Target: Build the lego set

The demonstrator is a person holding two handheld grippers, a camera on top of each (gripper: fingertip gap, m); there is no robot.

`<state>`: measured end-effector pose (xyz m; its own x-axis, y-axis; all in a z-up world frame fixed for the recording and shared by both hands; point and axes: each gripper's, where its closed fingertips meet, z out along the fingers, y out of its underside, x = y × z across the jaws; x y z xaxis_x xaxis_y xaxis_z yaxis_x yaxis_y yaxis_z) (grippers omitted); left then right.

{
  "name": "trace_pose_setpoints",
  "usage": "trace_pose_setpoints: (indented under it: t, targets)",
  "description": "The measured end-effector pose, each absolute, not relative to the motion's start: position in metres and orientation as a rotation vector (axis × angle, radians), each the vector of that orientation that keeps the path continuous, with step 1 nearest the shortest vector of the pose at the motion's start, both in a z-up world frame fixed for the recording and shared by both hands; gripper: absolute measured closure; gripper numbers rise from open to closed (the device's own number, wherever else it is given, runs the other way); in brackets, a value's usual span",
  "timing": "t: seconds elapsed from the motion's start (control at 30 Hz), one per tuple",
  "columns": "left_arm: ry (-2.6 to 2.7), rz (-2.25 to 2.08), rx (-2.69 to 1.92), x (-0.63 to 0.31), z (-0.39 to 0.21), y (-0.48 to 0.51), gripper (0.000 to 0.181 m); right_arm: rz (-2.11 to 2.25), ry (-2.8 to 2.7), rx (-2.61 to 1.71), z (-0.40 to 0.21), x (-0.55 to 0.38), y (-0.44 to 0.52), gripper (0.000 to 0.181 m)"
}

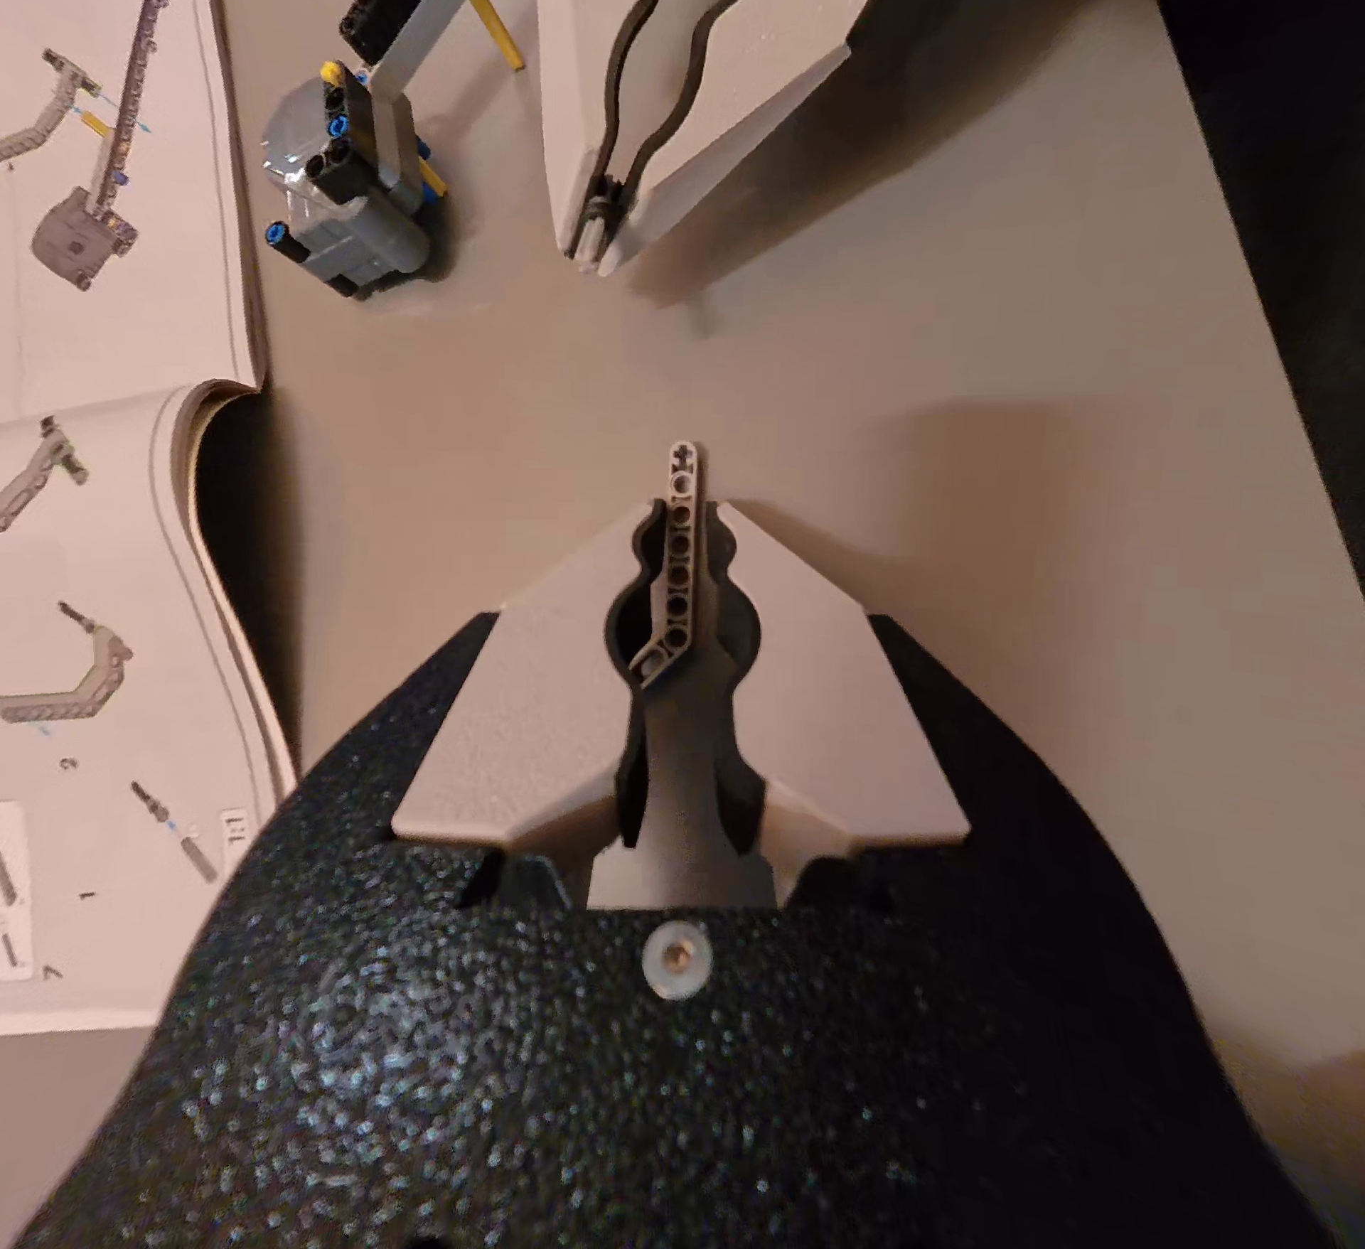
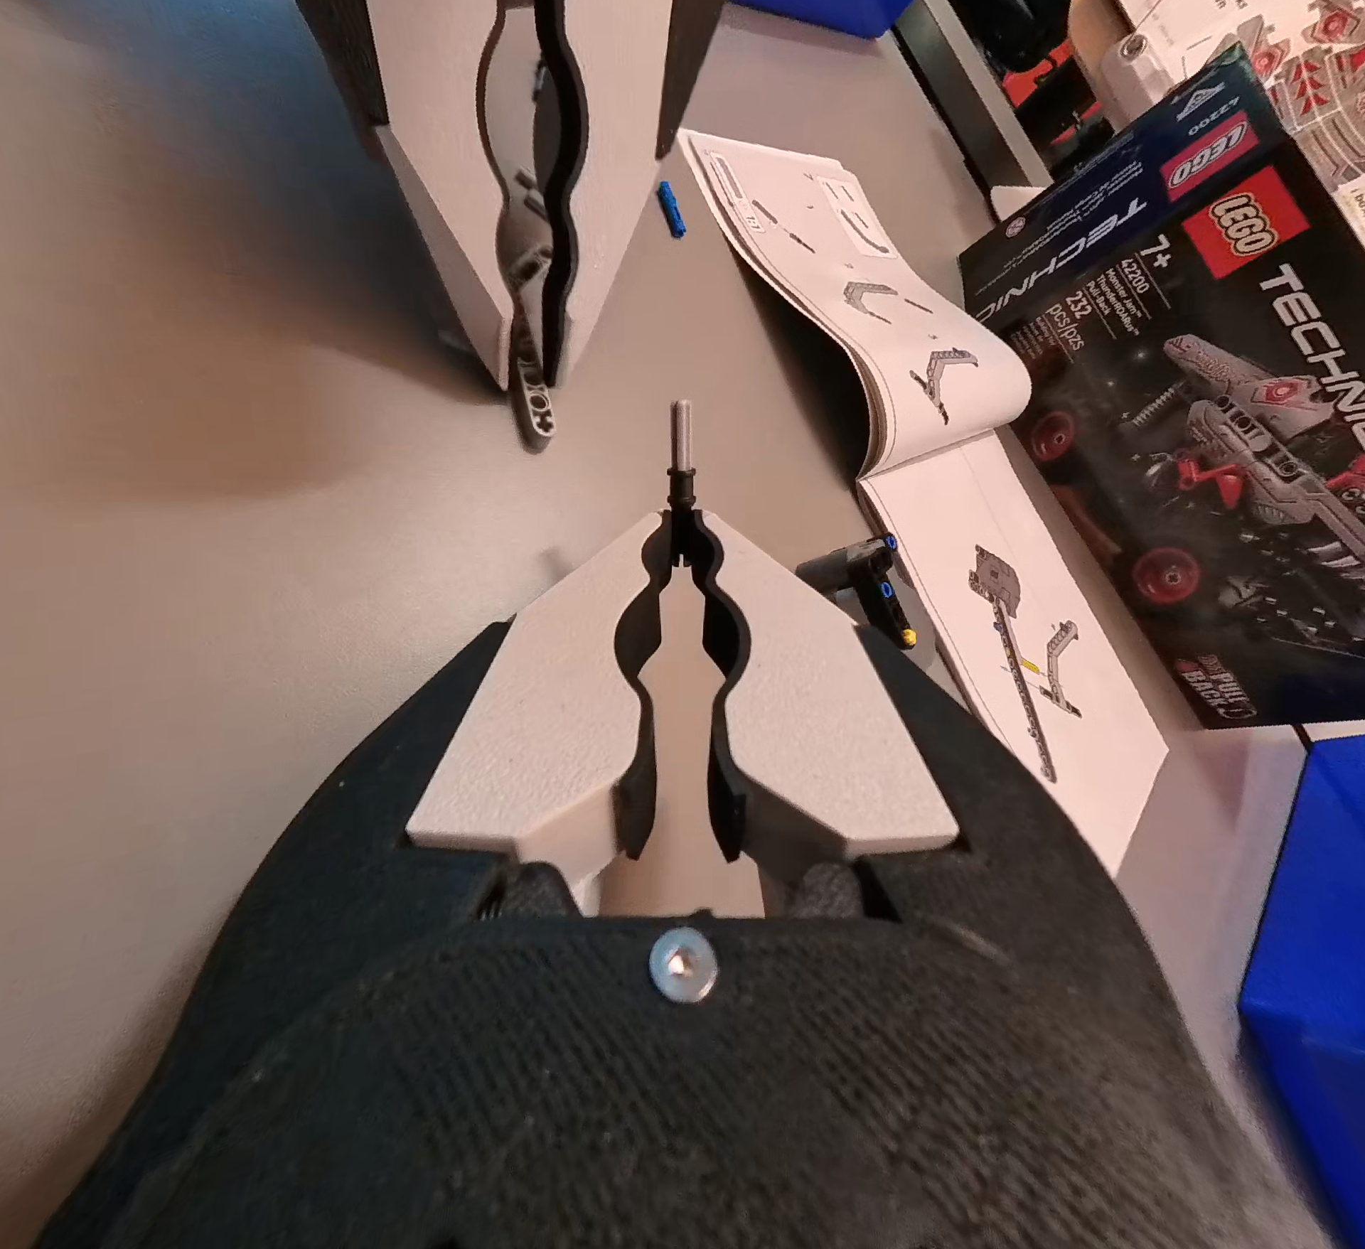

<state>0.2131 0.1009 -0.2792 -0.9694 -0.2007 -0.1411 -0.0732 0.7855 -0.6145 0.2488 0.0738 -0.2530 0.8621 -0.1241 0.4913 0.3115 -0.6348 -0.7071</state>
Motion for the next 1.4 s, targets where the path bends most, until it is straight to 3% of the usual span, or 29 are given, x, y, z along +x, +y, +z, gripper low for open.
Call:
trace_pose_setpoints:
  t: [0.33, 0.7, 1.4]
  targets:
    - [2.668, -1.036, -0.218, 0.224, -0.276, 0.101, 0.176, -0.632, -0.136, -2.137, -0.252, 0.25, 0.084, 0.181]
    - [2.19, -1.411, -0.242, 0.233, -0.184, 0.133, 0.176, -0.689, -0.136, -1.862, -0.216, 0.261, 0.136, 0.18]
    - [2.23, -1.385, -0.255, 0.231, -0.193, 0.135, 0.176, -0.712, -0.218, -1.794, -0.215, 0.245, 0.142, 0.181]
